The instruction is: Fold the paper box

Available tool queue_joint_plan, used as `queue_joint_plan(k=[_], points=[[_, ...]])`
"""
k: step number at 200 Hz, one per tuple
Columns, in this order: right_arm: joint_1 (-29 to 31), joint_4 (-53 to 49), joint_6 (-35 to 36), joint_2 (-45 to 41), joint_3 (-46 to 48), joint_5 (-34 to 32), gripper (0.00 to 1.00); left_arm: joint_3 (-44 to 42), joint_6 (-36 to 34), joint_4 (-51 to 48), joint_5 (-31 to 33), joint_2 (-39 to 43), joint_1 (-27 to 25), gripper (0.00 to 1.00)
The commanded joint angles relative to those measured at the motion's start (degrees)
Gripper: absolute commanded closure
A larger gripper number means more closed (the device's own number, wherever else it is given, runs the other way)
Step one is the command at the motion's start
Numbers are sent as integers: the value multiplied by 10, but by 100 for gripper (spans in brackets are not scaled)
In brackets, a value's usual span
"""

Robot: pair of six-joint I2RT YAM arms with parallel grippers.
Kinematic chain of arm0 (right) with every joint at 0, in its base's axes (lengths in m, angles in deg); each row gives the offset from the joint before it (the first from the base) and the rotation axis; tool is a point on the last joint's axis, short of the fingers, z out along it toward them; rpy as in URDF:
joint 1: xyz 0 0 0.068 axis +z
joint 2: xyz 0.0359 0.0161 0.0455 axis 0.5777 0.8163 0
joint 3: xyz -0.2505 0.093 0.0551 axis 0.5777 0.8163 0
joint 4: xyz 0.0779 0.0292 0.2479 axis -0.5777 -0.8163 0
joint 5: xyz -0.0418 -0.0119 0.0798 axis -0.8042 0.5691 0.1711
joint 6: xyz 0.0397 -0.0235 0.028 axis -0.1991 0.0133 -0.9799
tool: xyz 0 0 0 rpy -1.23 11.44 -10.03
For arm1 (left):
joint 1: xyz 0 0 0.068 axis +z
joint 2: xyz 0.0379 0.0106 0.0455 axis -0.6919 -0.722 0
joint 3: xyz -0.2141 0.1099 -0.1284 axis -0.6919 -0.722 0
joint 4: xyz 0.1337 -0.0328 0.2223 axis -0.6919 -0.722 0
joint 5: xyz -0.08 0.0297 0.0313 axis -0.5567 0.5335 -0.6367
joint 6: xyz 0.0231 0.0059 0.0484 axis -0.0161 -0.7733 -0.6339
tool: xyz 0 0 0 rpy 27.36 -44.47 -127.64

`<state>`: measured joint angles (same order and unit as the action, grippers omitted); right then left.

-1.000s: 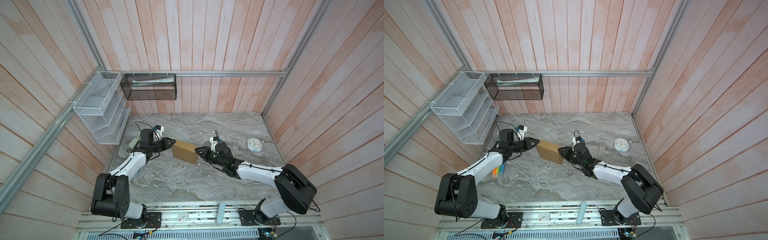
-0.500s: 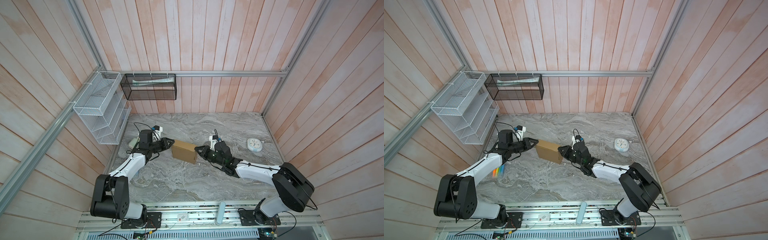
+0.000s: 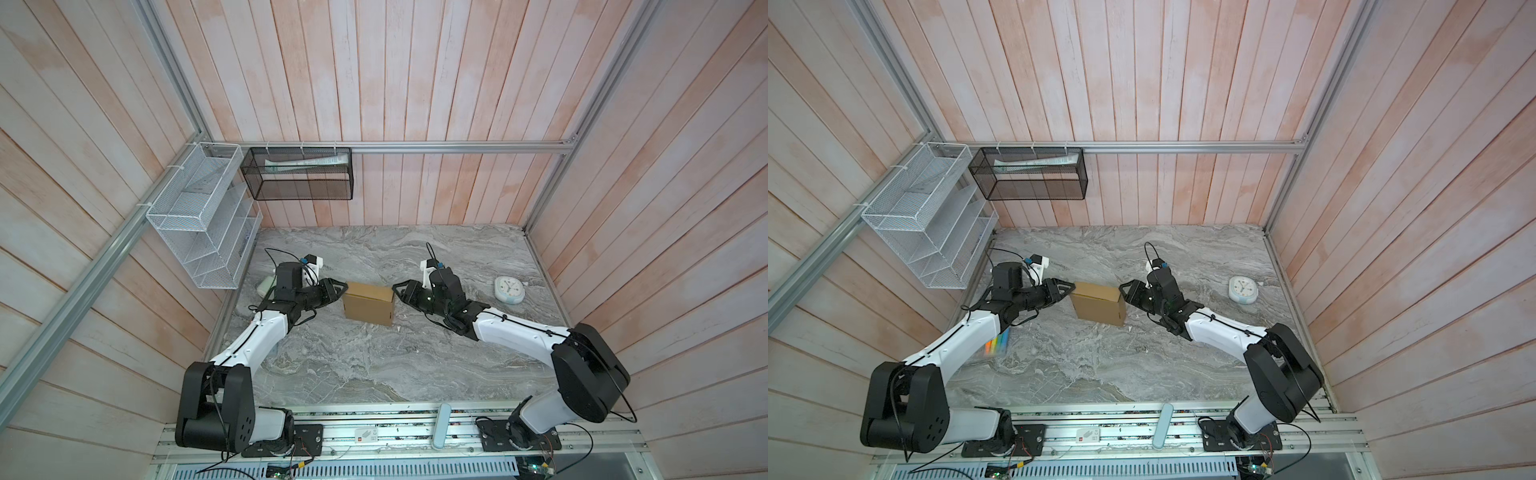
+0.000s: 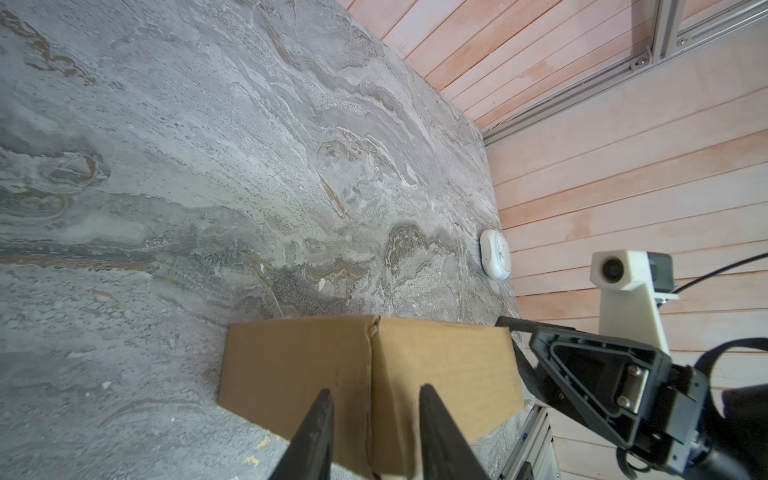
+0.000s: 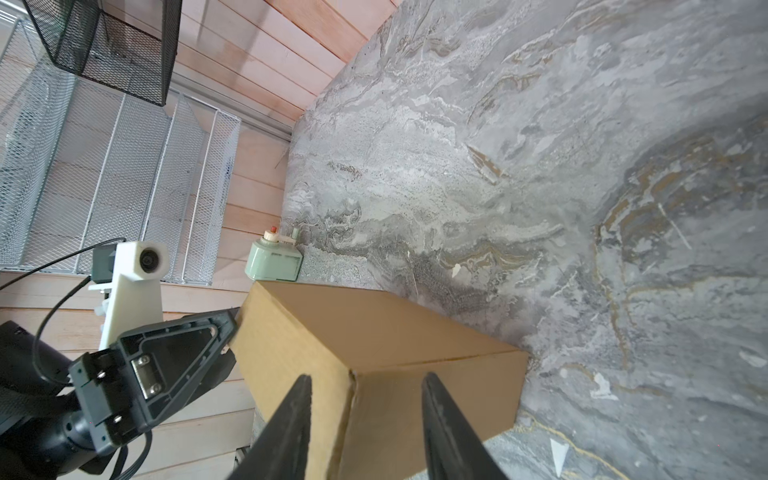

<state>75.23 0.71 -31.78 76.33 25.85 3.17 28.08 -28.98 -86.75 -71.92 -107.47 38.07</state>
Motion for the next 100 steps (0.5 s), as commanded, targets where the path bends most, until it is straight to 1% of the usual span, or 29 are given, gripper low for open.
queue_joint_plan(k=[1, 43, 73, 100], points=[[-3, -43, 36, 6, -34, 12, 54, -5, 1, -9, -3, 14, 13, 62], [-4, -52, 44, 13, -47, 16, 48, 16, -17, -28, -27, 20, 46, 59], [-3, -64, 51, 4, -48, 10, 45, 32, -32, -45, -45, 21, 66, 56], [-4, -81, 57, -13, -45, -5, 44, 42, -52, -61, -54, 19, 76, 56]])
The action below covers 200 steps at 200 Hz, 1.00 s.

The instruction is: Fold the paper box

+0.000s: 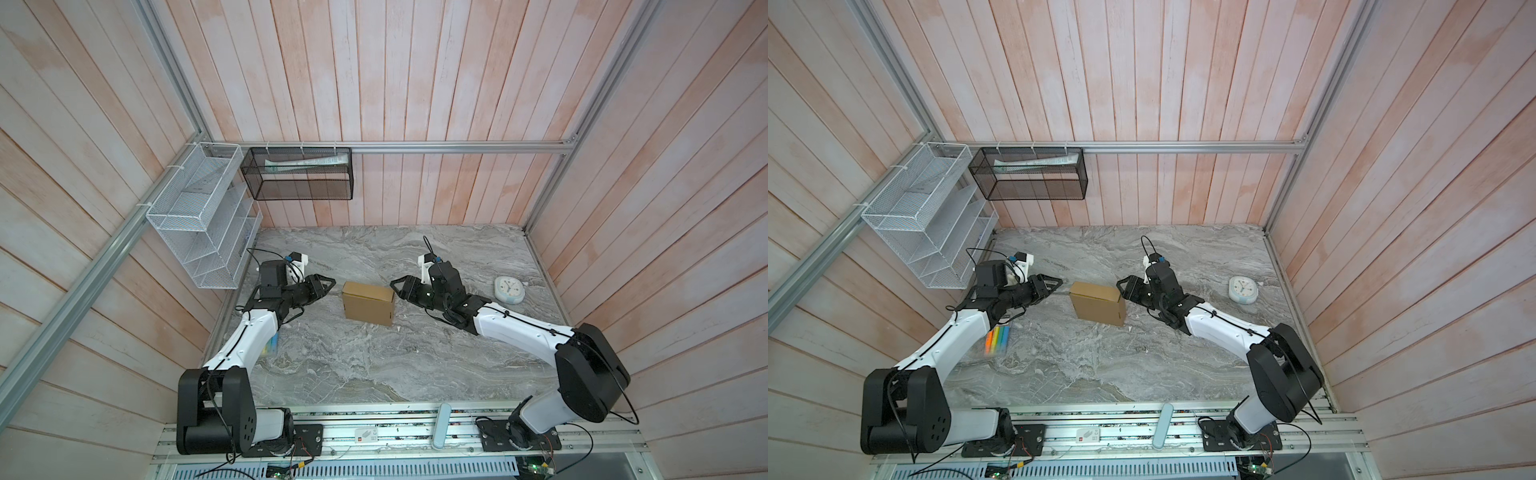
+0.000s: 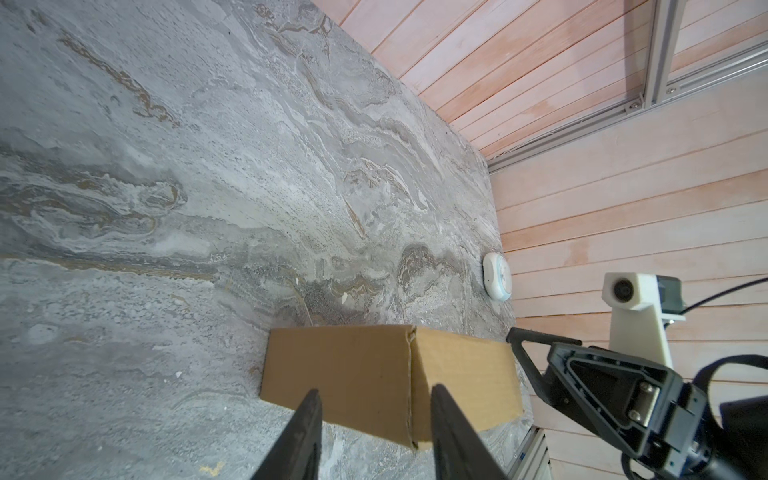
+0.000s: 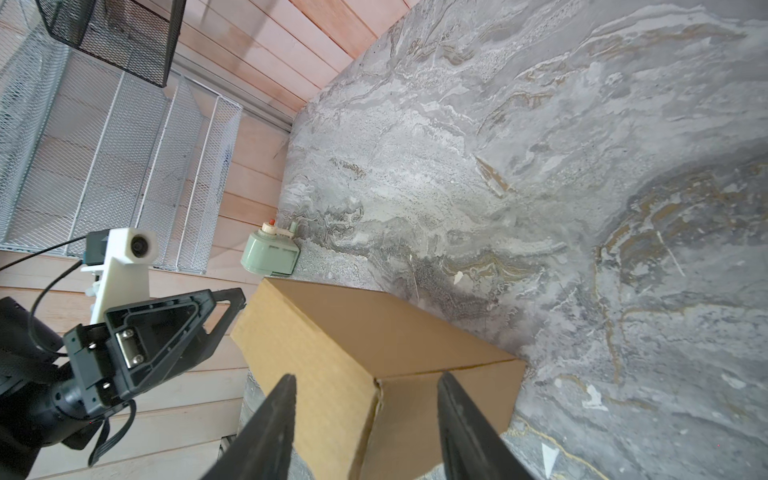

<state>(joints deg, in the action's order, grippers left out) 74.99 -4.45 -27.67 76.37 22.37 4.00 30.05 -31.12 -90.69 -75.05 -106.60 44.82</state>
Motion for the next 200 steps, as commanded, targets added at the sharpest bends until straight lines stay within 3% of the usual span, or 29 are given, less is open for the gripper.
queue_joint_plan(k=[1, 84, 200], points=[[-2, -30, 16, -14, -10, -13, 43, 22, -32, -22, -23, 10, 9, 56], [-2, -37, 20, -27, 3, -4, 43, 30, -49, -21, -80, -13, 10, 56], [21, -12, 9, 28, -5, 50, 49, 22, -48, 0, -90, -41, -7, 59]])
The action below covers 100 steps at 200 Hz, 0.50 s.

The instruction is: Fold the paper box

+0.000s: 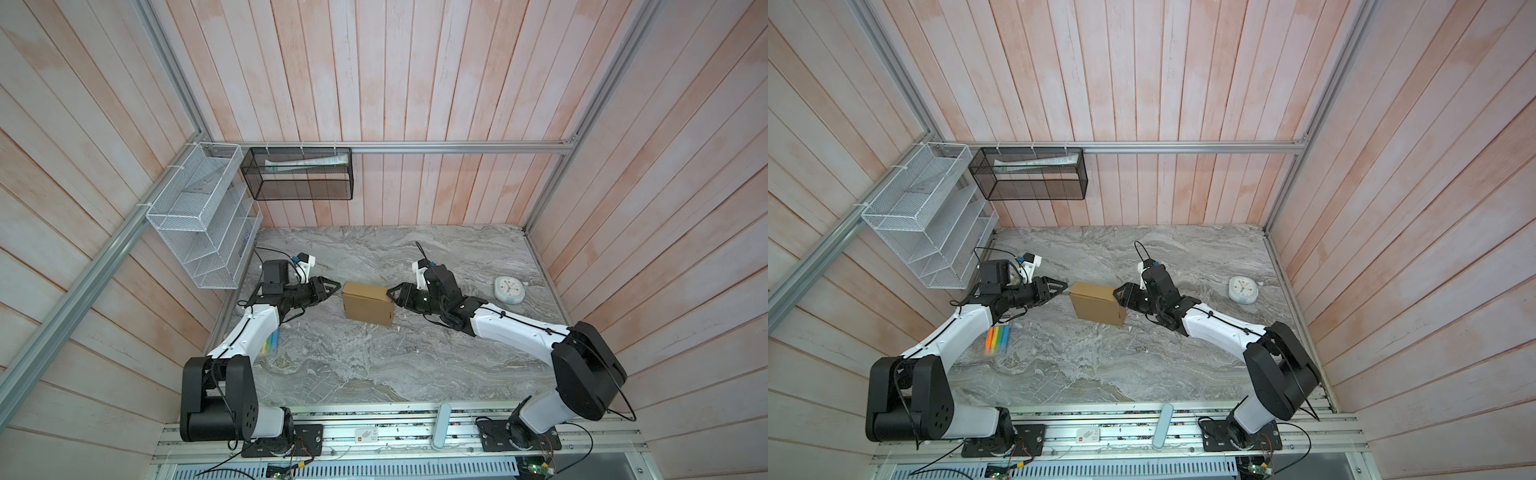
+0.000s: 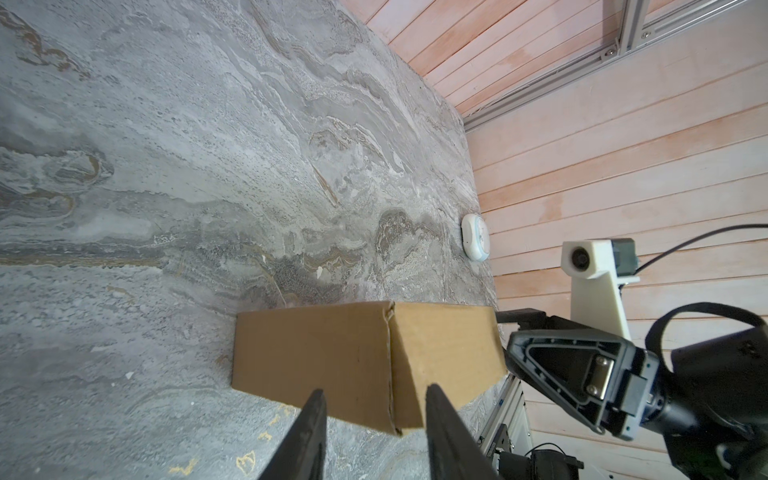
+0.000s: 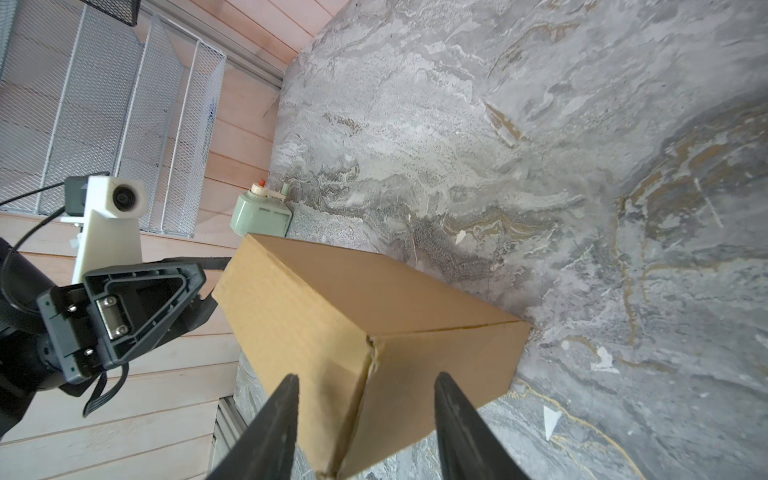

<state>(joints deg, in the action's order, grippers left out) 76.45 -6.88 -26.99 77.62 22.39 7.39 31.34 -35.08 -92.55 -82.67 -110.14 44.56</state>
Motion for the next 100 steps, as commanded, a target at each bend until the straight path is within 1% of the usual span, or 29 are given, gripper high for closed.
queue_joint_plan(k=[1, 100], points=[[7, 12, 2, 16, -6, 17, 49, 9, -9, 19, -14, -6, -5, 59], [9, 35, -15, 31, 20, 18, 56, 6, -5, 23, -15, -6, -18, 63]])
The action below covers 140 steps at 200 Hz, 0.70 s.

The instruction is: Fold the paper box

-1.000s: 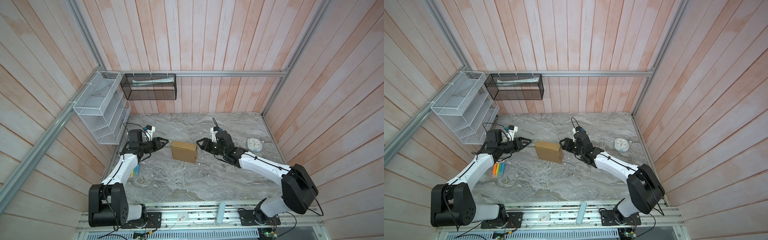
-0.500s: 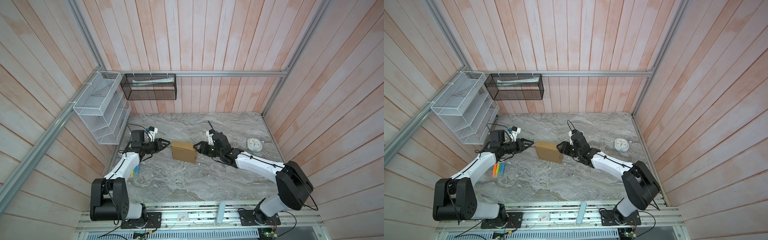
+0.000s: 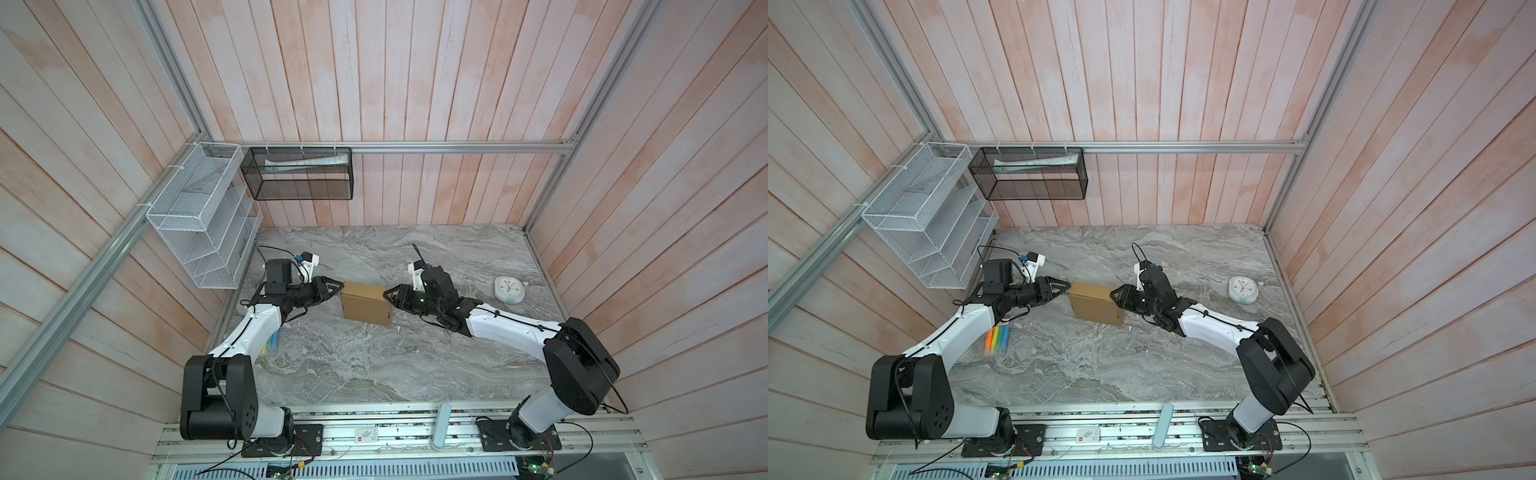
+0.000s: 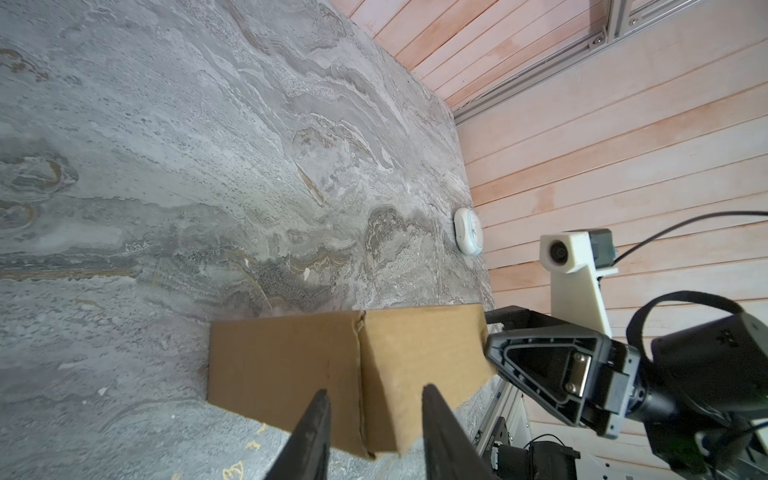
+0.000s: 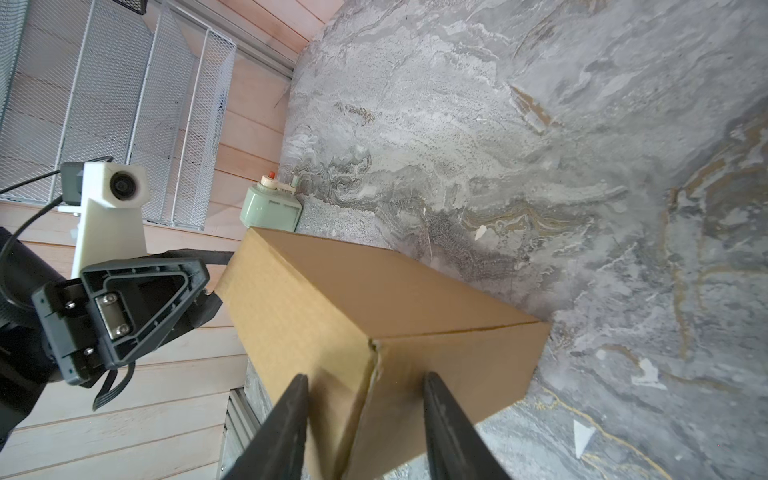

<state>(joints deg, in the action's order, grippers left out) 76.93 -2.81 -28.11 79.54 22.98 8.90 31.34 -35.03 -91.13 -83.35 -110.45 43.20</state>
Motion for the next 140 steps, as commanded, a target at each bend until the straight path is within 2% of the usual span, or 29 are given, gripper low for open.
queue_joint_plan(k=[1, 140], points=[[5, -6, -4, 12, 14, 2, 56, 5, -6, 9, -8, -3, -4, 63], [5, -1, -7, 18, 19, -1, 60, -21, -9, -9, 28, -3, -5, 71]])
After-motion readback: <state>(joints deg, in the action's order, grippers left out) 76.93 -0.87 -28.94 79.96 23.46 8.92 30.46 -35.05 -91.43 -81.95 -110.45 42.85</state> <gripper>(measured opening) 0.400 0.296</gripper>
